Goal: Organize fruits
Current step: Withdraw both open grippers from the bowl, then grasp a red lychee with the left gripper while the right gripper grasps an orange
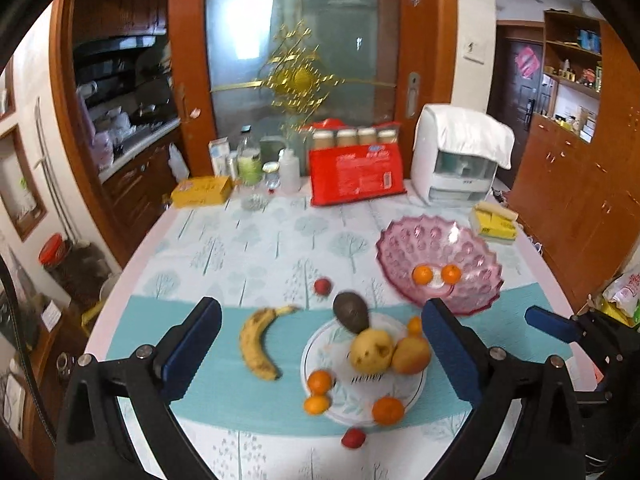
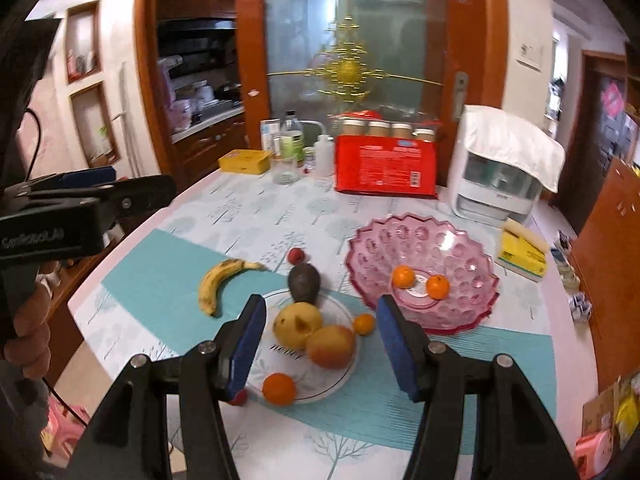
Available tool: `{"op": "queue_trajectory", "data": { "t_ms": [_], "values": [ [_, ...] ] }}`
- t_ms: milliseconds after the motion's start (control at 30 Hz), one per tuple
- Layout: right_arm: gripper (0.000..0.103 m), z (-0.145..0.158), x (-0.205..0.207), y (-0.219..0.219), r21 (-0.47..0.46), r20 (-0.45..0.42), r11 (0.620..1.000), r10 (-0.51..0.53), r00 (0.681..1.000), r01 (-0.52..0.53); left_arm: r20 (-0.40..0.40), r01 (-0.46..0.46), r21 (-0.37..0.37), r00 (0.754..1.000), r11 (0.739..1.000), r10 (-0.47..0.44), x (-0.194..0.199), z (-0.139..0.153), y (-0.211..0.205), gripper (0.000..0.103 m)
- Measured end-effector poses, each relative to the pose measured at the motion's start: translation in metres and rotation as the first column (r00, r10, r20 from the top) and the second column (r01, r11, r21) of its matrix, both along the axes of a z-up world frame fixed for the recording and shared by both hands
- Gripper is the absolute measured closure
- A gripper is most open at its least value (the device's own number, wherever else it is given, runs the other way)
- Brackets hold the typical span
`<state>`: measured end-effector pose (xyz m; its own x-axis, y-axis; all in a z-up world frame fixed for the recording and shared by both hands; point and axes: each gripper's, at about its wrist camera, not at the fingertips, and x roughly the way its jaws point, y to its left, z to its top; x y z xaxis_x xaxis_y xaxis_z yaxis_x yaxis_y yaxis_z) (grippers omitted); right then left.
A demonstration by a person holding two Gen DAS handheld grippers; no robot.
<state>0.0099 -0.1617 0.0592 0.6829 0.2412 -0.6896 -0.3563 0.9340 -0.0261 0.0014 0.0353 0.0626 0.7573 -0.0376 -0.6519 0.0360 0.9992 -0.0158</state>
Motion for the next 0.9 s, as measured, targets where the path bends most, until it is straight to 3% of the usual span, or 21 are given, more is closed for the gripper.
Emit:
{"op": "queue_trajectory", "data": {
  "t_ms": [333,533,900],
  "values": [
    [0.045,-0.071,0.004,0.017,0.006,-0.187,0.999,0.038,0.982,-0.038,-0.174,-0.024,0.037,0.984,0.999,0.03,-0.014,-0.092,0.009,0.003],
    [0.045,-0.123,0.015,0.02,0.022,-0.316,0.999,0.044,0.948,-0.039,-0.34,0.001,0.025,0.94,1.0,0.008,-0.01,-0.166,0.009,0.003],
    [0.046,-0.191,0.034,0.028,0.042,-0.448,0.998,0.053,0.893,-0.038,-0.439,0.131,-0.037,0.888,0.991,-0.134,-0.015,-0.236,-0.012,0.004]
  ]
}}
